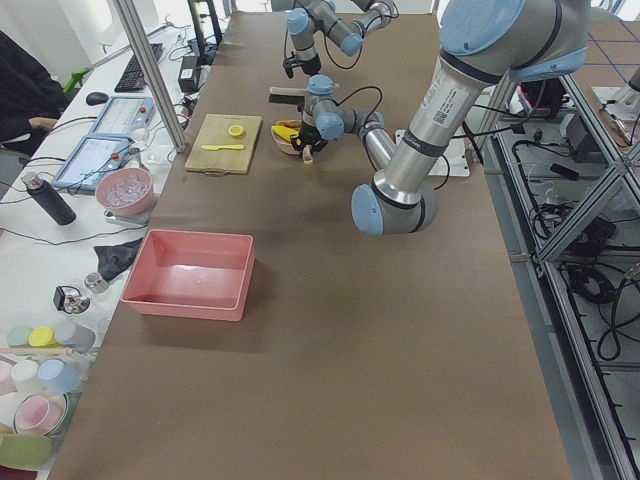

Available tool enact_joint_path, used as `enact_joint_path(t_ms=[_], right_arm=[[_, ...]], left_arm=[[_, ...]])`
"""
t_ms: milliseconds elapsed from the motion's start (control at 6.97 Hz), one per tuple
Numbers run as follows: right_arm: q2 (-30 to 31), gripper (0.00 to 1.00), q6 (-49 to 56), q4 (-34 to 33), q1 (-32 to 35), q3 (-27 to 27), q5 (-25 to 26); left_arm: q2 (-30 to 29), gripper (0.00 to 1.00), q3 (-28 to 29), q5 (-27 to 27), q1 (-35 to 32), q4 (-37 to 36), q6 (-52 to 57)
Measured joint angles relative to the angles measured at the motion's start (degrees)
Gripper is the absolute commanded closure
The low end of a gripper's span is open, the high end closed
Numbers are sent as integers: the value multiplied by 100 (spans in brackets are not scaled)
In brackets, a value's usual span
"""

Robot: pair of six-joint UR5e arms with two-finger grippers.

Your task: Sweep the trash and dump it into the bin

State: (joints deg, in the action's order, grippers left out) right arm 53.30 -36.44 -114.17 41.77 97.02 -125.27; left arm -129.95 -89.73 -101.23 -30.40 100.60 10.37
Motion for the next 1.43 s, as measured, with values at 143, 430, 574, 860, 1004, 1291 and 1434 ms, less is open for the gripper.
enact_joint_path(t_ms=[143, 430, 574, 860, 1004, 1291, 1434], right_arm=[[24, 100, 238, 39, 121, -390, 56], [-36, 100, 492, 246, 121, -1005, 130], [-69, 100, 517, 297, 58, -1111, 136], [-147, 100, 502, 322, -14, -1140, 133], [-173, 100, 486, 324, -39, -1127, 129], [-172, 100, 470, 331, -91, -1116, 127], [-160, 100, 466, 337, -112, -1115, 129]], left_arm=[[1, 100, 0, 6, -3, -6, 0], [-3, 100, -1, 32, -6, -31, -4], [-4, 100, -6, 49, -35, -58, -1], [-44, 100, -210, 81, -141, -475, 36], [-74, 100, -429, 150, -160, -804, 54], [-124, 100, -579, 268, -137, -1084, 66], [-131, 100, -563, 308, -97, -1111, 65]])
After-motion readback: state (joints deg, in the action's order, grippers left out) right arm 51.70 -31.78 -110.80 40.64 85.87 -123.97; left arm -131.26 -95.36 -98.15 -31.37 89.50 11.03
